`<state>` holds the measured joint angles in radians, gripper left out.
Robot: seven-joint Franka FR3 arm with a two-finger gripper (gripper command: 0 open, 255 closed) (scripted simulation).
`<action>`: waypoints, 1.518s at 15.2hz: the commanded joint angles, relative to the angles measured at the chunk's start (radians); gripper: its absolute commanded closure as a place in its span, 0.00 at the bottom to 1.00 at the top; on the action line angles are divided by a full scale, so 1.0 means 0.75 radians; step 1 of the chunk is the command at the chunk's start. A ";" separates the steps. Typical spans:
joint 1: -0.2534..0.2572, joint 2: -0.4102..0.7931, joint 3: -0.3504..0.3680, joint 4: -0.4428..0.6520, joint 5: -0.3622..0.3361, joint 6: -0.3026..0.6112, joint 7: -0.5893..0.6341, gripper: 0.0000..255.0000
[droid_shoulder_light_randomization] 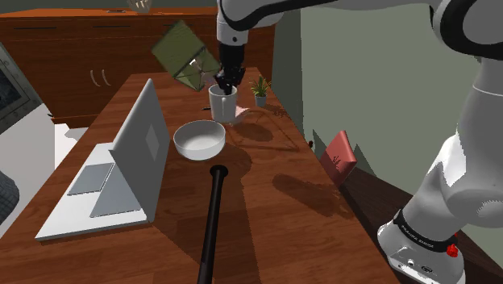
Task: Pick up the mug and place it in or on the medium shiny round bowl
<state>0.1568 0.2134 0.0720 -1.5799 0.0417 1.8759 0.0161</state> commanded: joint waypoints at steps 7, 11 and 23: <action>0.098 0.561 0.020 0.874 -0.059 -0.308 0.111 1.00; 0.094 0.528 0.019 0.746 -0.056 -0.214 0.108 1.00; 0.087 0.500 0.019 0.484 -0.053 0.020 0.101 1.00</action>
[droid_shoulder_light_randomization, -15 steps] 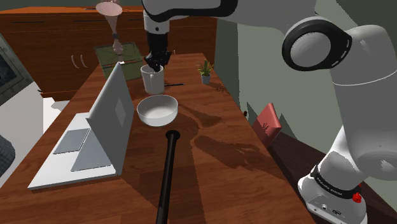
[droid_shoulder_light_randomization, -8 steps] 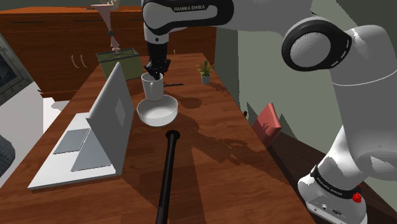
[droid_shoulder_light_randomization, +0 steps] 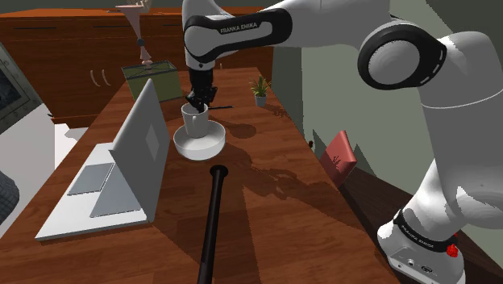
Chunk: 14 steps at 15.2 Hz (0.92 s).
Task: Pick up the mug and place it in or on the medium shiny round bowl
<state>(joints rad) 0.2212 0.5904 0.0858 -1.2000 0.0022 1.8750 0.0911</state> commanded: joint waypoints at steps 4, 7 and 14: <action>0.000 -0.001 0.000 -0.051 0.000 0.051 0.000 1.00; 0.000 -0.001 0.000 -0.051 0.000 0.051 0.000 1.00; 0.000 -0.001 0.000 -0.051 0.000 0.051 0.000 0.00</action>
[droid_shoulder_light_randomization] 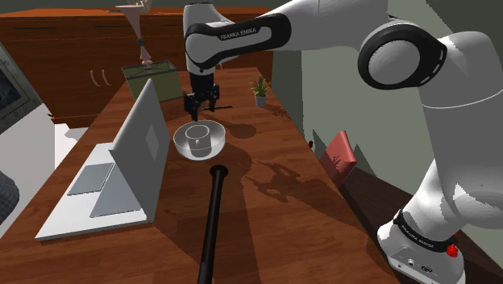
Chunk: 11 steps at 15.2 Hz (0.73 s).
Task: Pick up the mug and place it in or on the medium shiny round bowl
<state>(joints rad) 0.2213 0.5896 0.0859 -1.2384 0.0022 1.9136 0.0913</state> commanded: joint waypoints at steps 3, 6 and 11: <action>-0.001 -0.016 0.000 0.063 0.001 -0.079 0.000 0.00; -0.002 -0.023 0.000 0.132 0.001 -0.155 -0.001 0.00; -0.002 -0.022 0.000 0.133 0.001 -0.155 -0.001 0.00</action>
<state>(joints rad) 0.2198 0.5729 0.0862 -1.1387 0.0032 1.7974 0.0909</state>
